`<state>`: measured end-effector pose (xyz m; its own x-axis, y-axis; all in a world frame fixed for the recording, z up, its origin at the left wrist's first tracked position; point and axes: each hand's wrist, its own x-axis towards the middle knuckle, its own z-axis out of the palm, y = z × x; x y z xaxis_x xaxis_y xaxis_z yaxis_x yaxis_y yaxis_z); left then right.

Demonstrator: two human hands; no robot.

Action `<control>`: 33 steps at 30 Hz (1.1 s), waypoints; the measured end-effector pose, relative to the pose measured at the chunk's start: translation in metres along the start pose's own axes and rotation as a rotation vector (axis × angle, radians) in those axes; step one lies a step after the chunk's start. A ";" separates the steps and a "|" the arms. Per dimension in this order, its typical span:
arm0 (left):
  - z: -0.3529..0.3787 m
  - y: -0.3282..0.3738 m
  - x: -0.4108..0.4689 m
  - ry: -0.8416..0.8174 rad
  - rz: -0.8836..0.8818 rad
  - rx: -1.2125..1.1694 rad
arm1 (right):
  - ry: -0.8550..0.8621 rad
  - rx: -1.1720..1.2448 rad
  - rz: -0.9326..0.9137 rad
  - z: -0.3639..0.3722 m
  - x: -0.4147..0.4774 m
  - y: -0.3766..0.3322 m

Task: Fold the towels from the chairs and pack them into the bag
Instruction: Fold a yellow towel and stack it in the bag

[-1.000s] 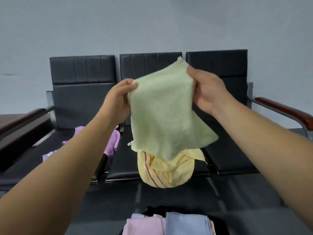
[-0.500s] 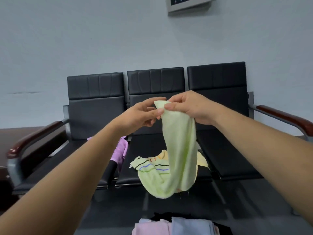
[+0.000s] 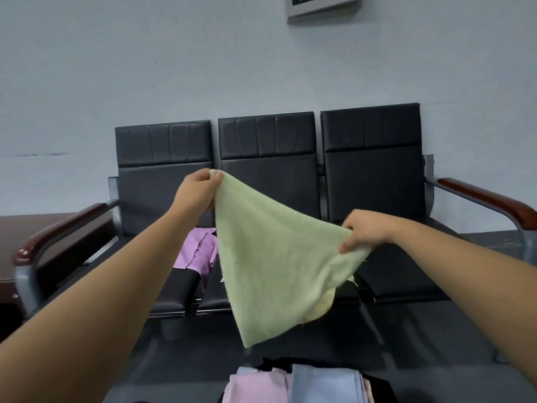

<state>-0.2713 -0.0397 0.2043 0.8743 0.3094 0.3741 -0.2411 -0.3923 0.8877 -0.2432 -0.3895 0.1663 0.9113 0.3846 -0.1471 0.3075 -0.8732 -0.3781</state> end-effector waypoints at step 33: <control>-0.019 -0.024 -0.018 -0.147 -0.019 -0.129 | -0.161 0.175 -0.060 0.112 0.031 -0.033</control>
<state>-0.2895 -0.0191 0.1819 0.9291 0.1823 0.3217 -0.2672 -0.2706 0.9249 -0.2557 -0.3157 0.0721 0.8332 0.4892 -0.2578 0.2949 -0.7876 -0.5411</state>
